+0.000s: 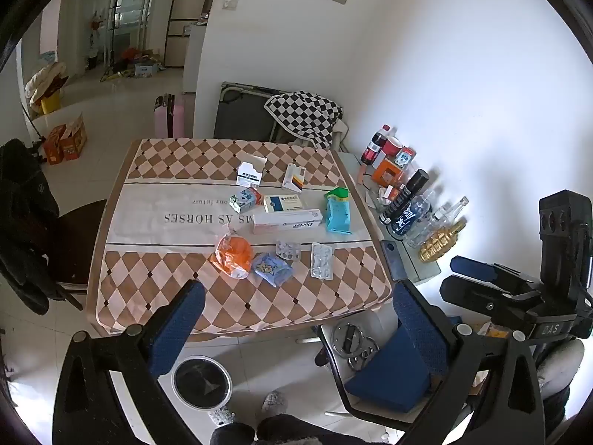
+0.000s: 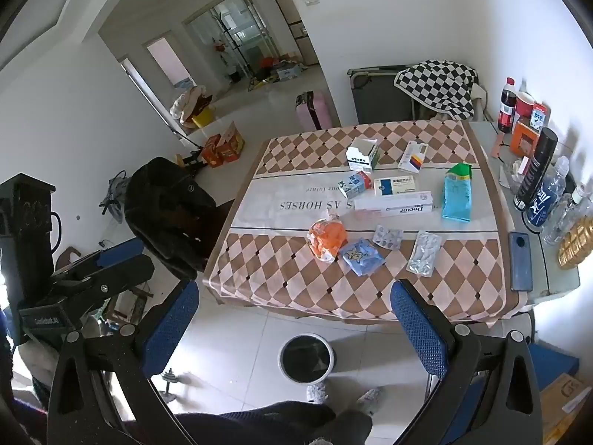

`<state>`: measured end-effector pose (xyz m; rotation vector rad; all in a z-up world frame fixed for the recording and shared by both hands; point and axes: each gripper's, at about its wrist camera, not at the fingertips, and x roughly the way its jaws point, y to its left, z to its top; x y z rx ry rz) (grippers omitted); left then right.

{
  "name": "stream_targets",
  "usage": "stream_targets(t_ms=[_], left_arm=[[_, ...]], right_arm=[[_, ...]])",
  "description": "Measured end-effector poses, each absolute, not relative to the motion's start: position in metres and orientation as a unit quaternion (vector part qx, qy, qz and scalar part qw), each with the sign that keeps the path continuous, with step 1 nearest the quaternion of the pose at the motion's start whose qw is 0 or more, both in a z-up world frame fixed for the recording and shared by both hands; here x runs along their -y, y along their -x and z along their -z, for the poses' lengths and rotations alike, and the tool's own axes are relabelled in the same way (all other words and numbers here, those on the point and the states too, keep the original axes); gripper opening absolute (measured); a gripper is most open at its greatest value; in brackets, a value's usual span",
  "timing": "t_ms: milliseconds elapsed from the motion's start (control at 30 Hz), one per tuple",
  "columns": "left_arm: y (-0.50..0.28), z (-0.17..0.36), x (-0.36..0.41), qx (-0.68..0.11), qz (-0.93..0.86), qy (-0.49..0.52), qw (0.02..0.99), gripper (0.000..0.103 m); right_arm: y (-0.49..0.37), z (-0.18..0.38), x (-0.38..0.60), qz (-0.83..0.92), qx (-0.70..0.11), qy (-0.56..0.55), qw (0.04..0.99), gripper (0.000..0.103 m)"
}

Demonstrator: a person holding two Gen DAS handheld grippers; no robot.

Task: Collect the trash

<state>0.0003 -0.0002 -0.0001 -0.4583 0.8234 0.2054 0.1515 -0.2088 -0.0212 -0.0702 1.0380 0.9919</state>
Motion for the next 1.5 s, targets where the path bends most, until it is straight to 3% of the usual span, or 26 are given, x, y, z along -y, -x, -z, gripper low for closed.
stream_targets(t_ms=[1500], left_arm=[[0.000,-0.008,0.026,-0.390,-0.084,0.225,0.889,0.103]], right_arm=[[-0.149,0.006,0.223,-0.469,-0.467,0.031,0.749,0.103]])
